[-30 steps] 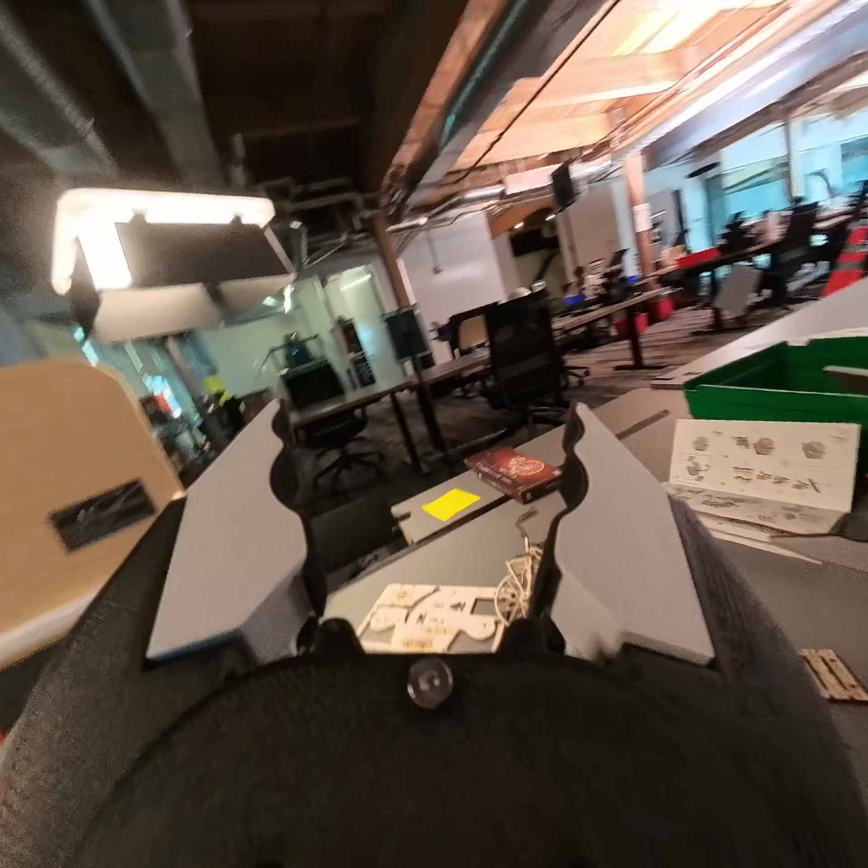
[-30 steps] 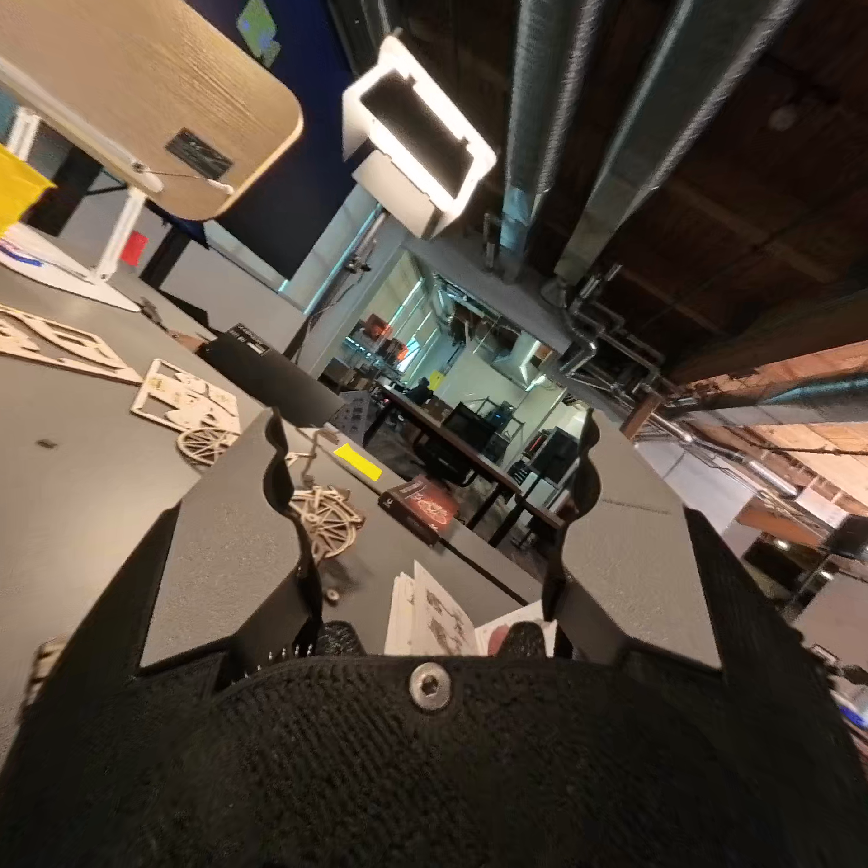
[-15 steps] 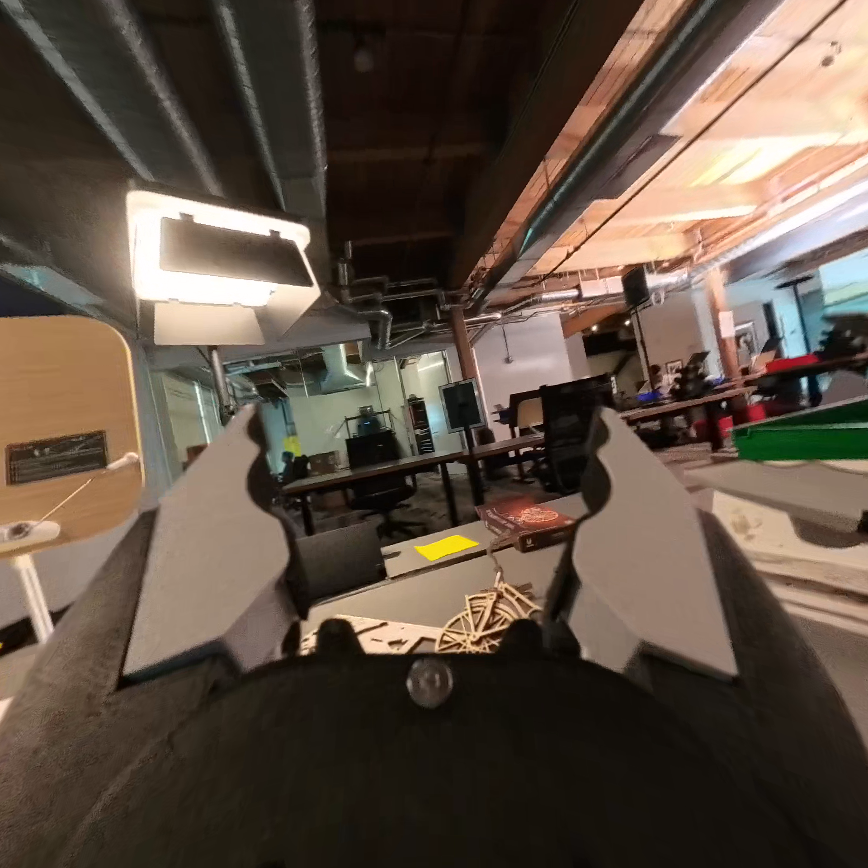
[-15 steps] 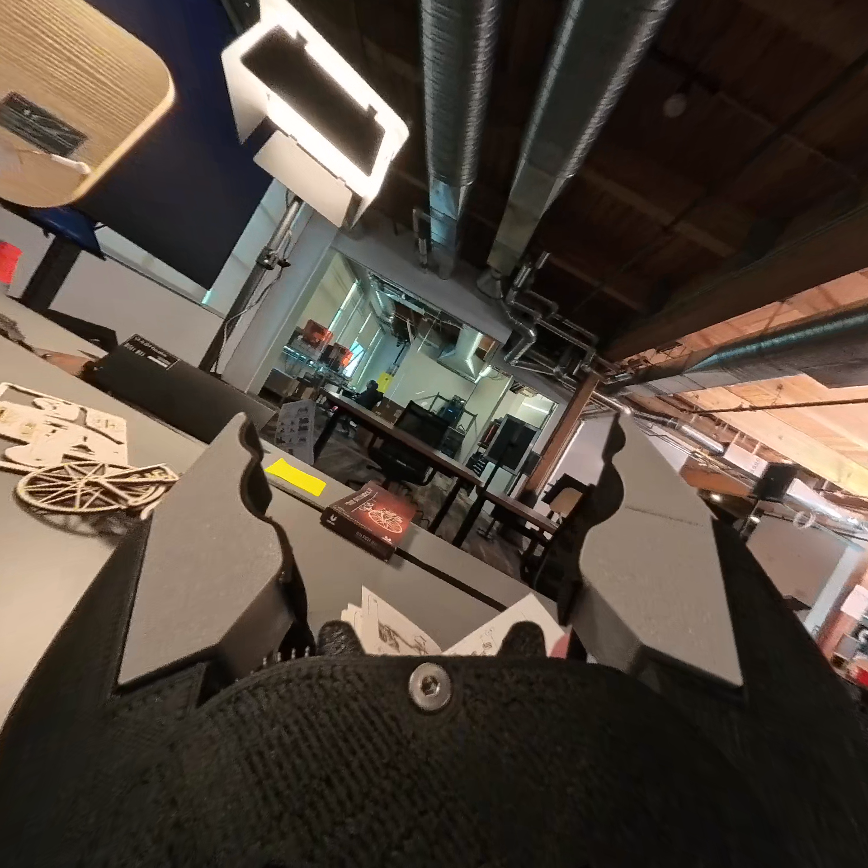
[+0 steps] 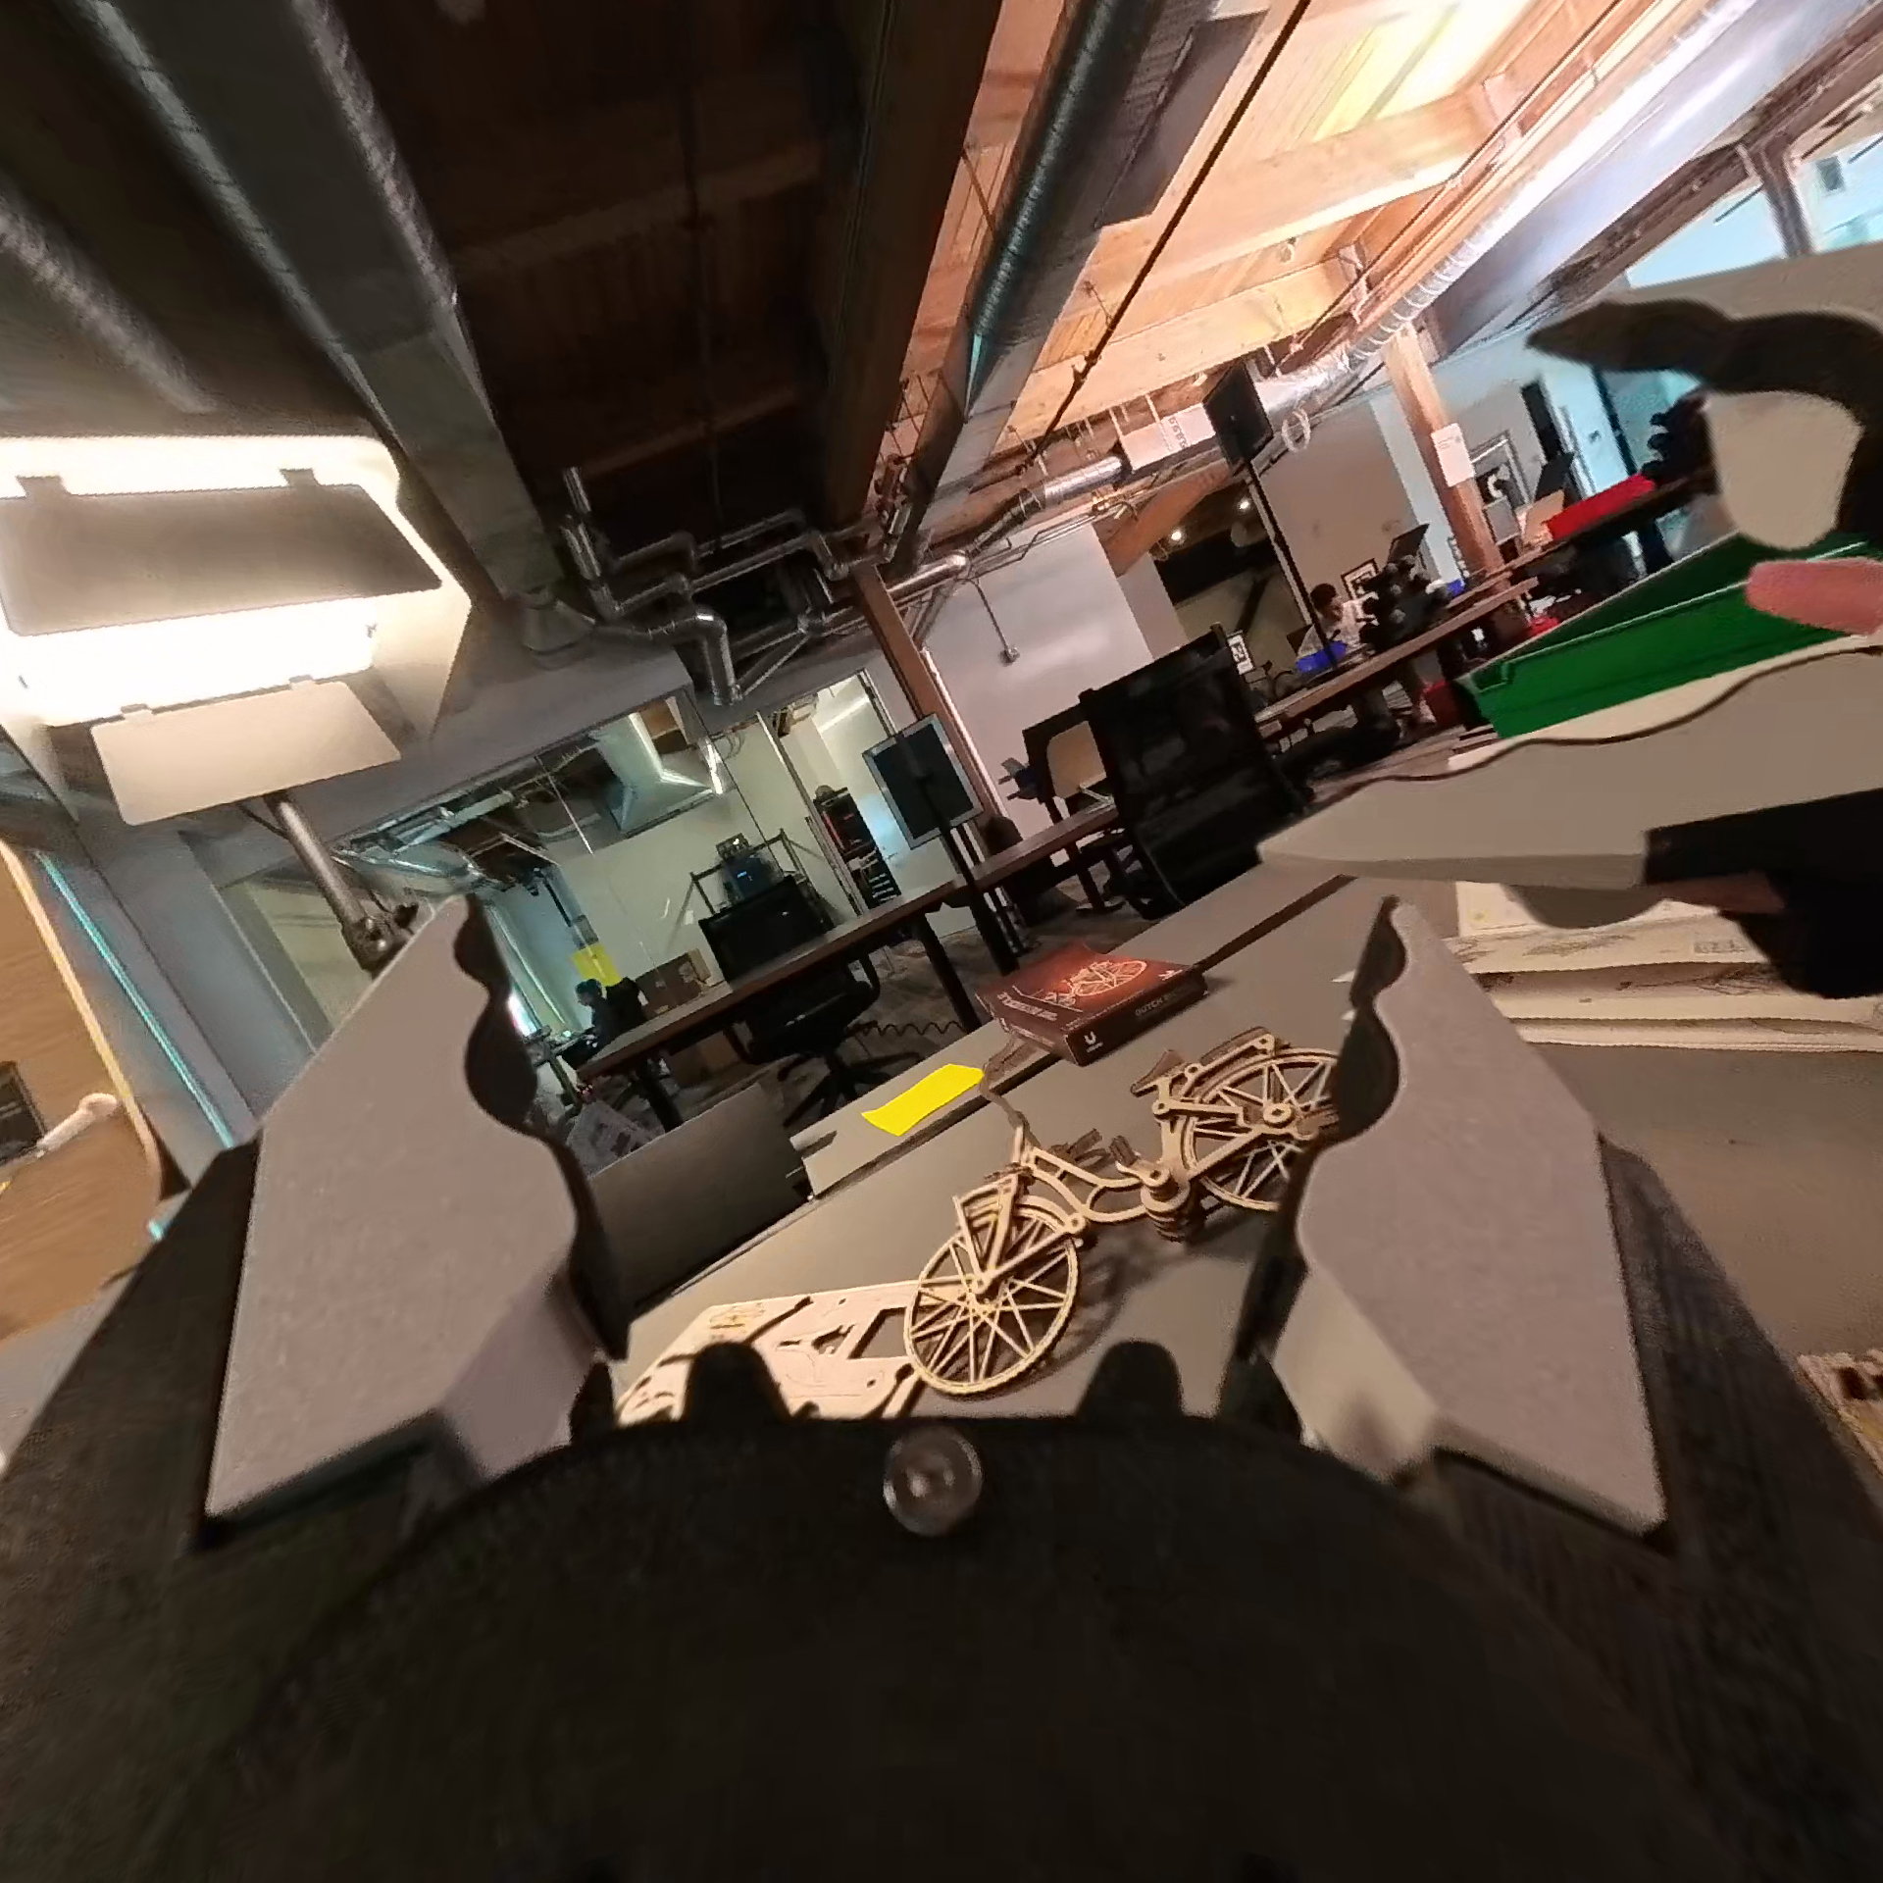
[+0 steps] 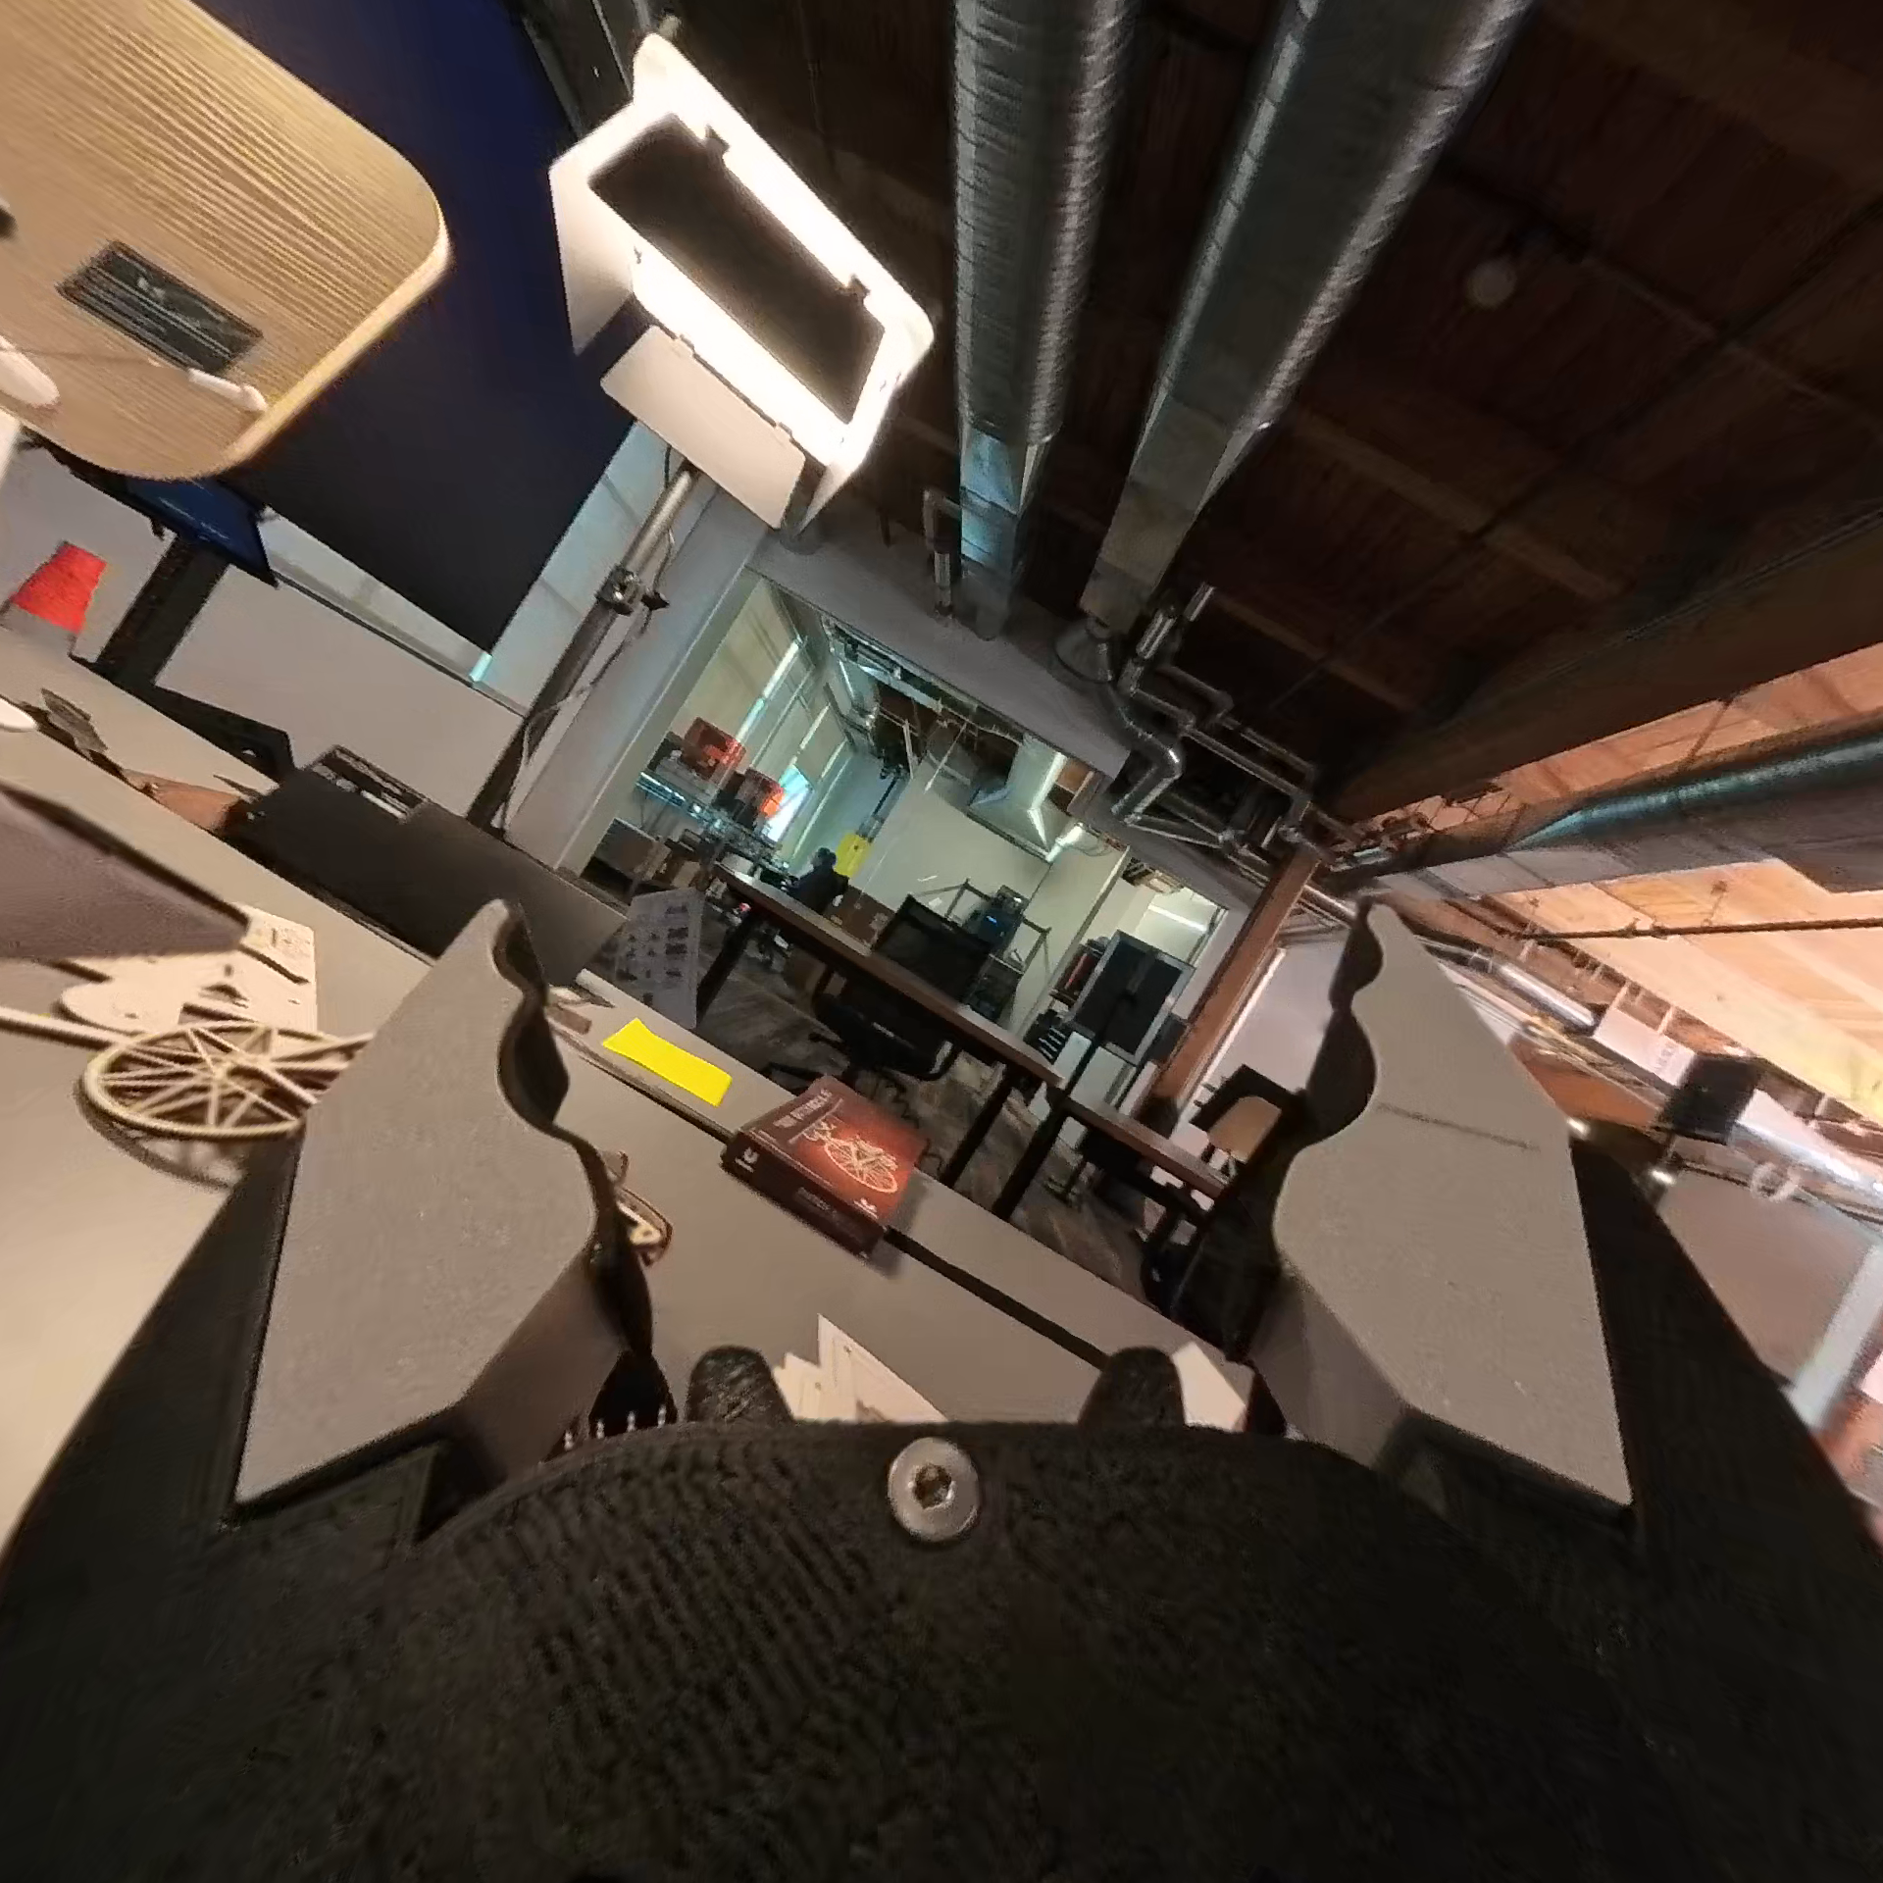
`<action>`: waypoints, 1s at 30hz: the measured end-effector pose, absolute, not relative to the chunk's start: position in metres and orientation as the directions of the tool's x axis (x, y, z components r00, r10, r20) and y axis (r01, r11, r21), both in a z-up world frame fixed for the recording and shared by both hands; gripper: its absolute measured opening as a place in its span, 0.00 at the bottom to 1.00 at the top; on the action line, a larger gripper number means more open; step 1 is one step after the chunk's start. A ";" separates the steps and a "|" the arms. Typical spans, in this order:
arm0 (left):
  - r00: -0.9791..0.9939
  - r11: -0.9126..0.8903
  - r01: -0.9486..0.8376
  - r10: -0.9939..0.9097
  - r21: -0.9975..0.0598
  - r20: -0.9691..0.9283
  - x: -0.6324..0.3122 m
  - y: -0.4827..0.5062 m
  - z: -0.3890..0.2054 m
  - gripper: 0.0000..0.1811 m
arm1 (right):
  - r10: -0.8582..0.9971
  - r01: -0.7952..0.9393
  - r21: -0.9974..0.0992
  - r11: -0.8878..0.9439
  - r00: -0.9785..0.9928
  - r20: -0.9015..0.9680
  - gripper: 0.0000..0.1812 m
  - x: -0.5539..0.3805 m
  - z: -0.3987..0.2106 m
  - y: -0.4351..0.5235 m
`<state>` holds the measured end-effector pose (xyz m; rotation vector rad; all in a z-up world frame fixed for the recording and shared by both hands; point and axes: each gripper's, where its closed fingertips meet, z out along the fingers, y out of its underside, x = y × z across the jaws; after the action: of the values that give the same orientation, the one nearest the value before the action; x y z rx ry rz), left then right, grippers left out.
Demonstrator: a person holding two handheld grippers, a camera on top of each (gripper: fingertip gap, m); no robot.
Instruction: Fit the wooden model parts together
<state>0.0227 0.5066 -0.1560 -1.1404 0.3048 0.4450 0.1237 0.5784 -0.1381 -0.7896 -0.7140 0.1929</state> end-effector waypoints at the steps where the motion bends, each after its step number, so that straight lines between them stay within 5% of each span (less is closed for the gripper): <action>1: 0.880 0.348 -0.476 0.184 -0.808 -0.439 0.021 0.507 -0.156 0.86 | 0.402 0.113 -0.707 0.698 0.756 0.517 0.82 0.126 -0.139 0.580; 4: 0.931 0.471 -0.364 0.179 -0.803 -0.317 0.018 0.492 -0.135 0.79 | 0.405 0.144 -0.745 0.652 0.764 0.502 0.86 0.127 -0.146 0.594; 7: 0.925 0.443 -0.377 0.222 -0.813 -0.308 0.009 0.494 -0.137 0.83 | 0.439 0.154 -0.785 0.599 0.757 0.484 0.86 0.124 -0.155 0.606; 15: 0.883 0.260 -0.445 0.283 -0.857 -0.373 -0.011 0.516 -0.161 0.86 | 0.525 0.271 -0.770 0.577 0.600 0.604 0.77 0.090 -0.186 0.604; 19: 0.921 0.320 -0.375 0.232 -0.870 -0.312 -0.003 0.517 -0.156 0.86 | 0.538 0.293 -0.797 0.528 0.611 0.581 0.70 0.090 -0.192 0.612; 26: 0.884 0.218 -0.452 0.237 -0.865 -0.403 -0.006 0.529 -0.171 0.86 | 0.595 0.378 -0.743 0.552 0.446 0.669 0.65 0.077 -0.220 0.588; 30: 0.750 0.139 -0.661 0.135 -0.737 -0.647 0.007 0.539 -0.194 0.87 | 0.607 0.427 -0.715 0.553 0.382 0.697 0.64 0.079 -0.234 0.582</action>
<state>0.0071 0.5385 -0.1936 -1.3152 0.4882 0.6094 0.0786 0.5824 -0.2336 -1.0485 -1.2359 0.1461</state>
